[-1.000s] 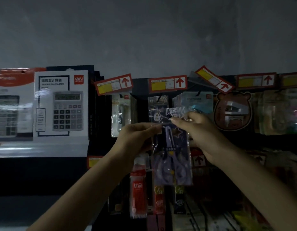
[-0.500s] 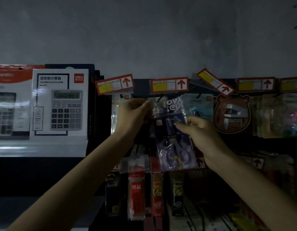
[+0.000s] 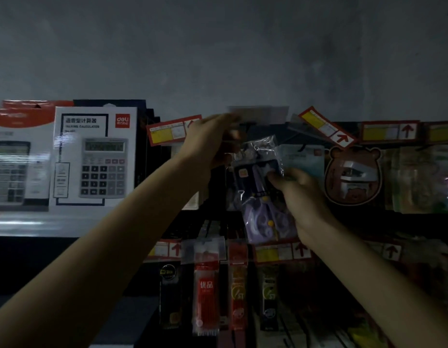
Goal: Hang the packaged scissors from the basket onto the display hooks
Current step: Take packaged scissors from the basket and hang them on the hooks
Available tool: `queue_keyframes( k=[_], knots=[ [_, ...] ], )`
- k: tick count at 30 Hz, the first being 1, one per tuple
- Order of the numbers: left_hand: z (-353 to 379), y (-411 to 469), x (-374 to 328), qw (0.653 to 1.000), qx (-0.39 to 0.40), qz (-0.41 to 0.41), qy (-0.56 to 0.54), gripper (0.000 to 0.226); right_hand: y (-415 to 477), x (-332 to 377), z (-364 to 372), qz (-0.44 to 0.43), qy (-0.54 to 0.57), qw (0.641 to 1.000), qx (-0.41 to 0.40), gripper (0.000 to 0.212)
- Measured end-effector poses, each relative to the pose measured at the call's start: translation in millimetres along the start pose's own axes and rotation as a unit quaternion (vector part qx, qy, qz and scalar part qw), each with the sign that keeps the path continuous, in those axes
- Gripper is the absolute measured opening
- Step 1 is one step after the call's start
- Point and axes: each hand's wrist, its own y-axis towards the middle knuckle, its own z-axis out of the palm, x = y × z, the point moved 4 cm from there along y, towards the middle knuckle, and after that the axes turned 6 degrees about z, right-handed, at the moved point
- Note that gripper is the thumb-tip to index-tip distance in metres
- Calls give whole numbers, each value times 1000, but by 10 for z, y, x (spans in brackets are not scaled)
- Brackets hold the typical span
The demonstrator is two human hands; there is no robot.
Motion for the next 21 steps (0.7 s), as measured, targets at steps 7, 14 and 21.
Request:
queue_keyframes(
  k=[7, 14, 21],
  knots=[
    [-28, 61, -47, 999, 13, -10, 39, 30, 143, 92, 141, 14, 27, 1000, 0, 16],
    [-40, 75, -61, 998, 24, -13, 60, 30, 248, 63, 215, 33, 23, 999, 8, 18],
    [-19, 43, -83, 997, 28, 1, 74, 30, 274, 48, 267, 41, 18, 999, 10, 16]
  ],
)
